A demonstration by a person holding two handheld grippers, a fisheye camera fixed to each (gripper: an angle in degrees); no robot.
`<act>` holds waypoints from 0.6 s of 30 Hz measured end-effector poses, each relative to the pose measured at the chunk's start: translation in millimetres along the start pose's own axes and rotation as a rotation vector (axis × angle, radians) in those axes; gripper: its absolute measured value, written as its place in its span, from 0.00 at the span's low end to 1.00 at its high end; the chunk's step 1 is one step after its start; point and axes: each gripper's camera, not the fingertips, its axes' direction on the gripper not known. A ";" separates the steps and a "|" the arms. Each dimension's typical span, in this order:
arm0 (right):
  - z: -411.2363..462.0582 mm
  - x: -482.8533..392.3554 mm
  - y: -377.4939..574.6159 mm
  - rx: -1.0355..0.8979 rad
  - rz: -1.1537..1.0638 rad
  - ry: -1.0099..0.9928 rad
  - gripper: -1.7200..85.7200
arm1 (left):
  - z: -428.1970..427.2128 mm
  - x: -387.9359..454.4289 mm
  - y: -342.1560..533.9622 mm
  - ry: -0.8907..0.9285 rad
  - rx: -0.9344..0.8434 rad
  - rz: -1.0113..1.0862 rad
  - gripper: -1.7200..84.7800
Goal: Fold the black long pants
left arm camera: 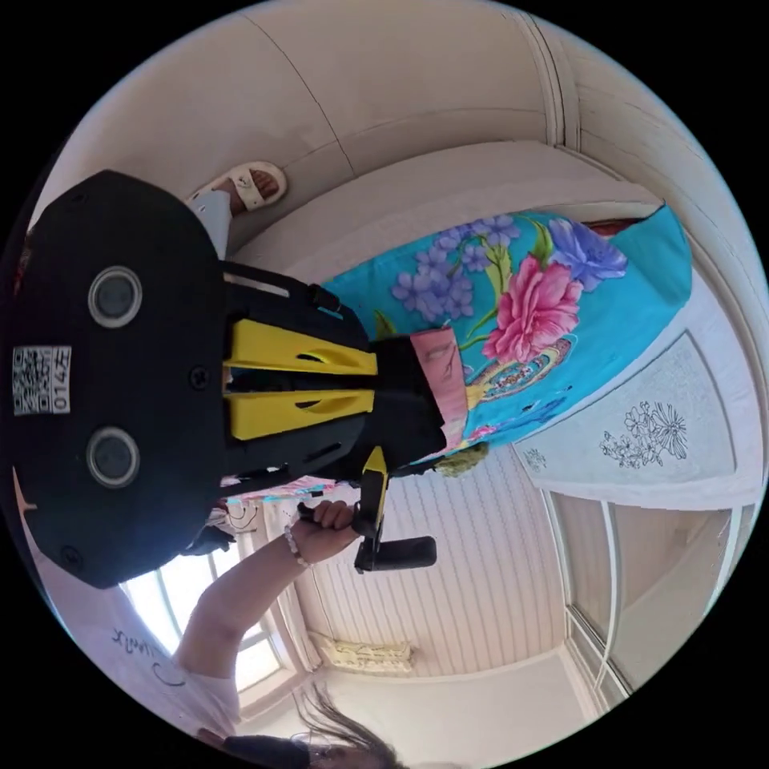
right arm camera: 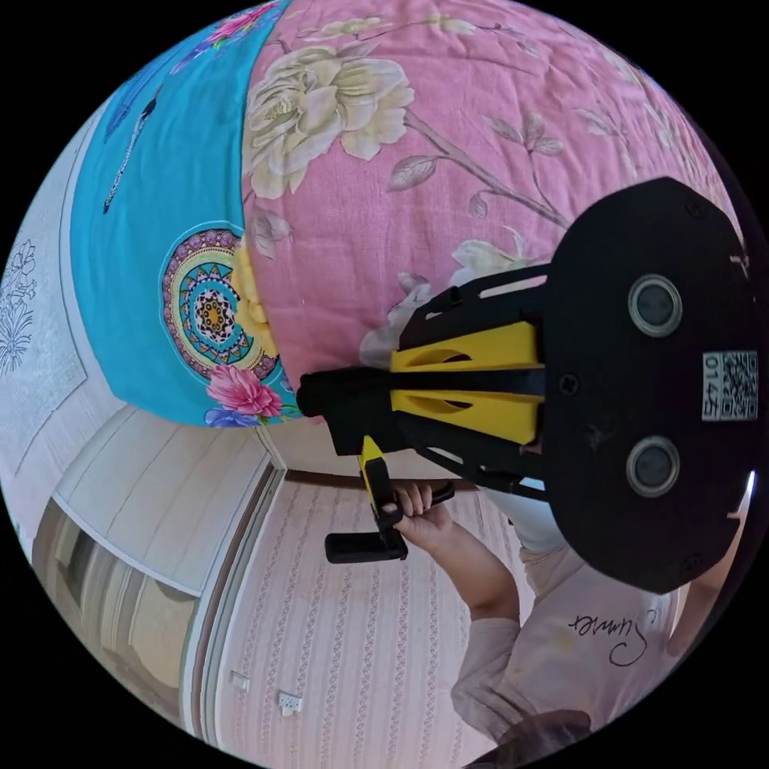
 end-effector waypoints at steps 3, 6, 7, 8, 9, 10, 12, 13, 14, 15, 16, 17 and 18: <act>-30.2 -9.7 15.8 0.063 -0.058 0.001 0.05 | -6.4 32.2 -1.9 0.003 0.015 0.122 0.02; -59.7 -11.7 21.1 0.106 -0.072 0.053 0.05 | -1.7 74.4 -7.3 -0.055 0.032 0.253 0.02; -68.8 -4.8 15.8 0.129 -0.036 0.070 0.06 | 5.3 84.6 -12.6 -0.070 0.054 0.273 0.02; -75.6 6.5 5.9 0.142 0.023 0.072 0.06 | 16.4 92.1 -18.9 -0.128 0.076 0.291 0.03; -78.0 12.7 0.4 0.144 0.054 0.070 0.06 | 23.7 94.4 -22.3 -0.162 0.082 0.292 0.03; -82.2 25.1 -9.7 0.146 0.118 0.079 0.07 | 40.6 96.5 -28.7 -0.236 0.083 0.296 0.05; -90.7 36.9 -12.0 0.159 0.204 0.165 0.07 | 68.4 93.2 -35.4 -0.404 0.024 0.291 0.06; -97.9 41.3 -2.7 0.182 0.258 0.218 0.07 | 79.7 86.4 -37.7 -0.429 -0.033 0.251 0.07; -106.7 43.3 14.8 0.216 0.285 0.229 0.07 | 81.0 84.5 -34.3 -0.428 -0.050 0.267 0.07; -111.7 43.0 27.0 0.237 0.281 0.222 0.06 | 78.4 84.5 -30.6 -0.440 -0.042 0.273 0.07; -122.5 40.1 58.8 0.289 0.260 0.205 0.06 | 71.6 85.5 -20.5 -0.460 -0.020 0.298 0.06; -132.5 35.2 101.0 0.347 0.249 0.209 0.05 | 63.3 86.3 -6.7 -0.479 0.003 0.312 0.04; -136.1 31.7 125.1 0.368 0.244 0.226 0.04 | 58.6 87.5 1.6 -0.490 0.016 0.322 0.02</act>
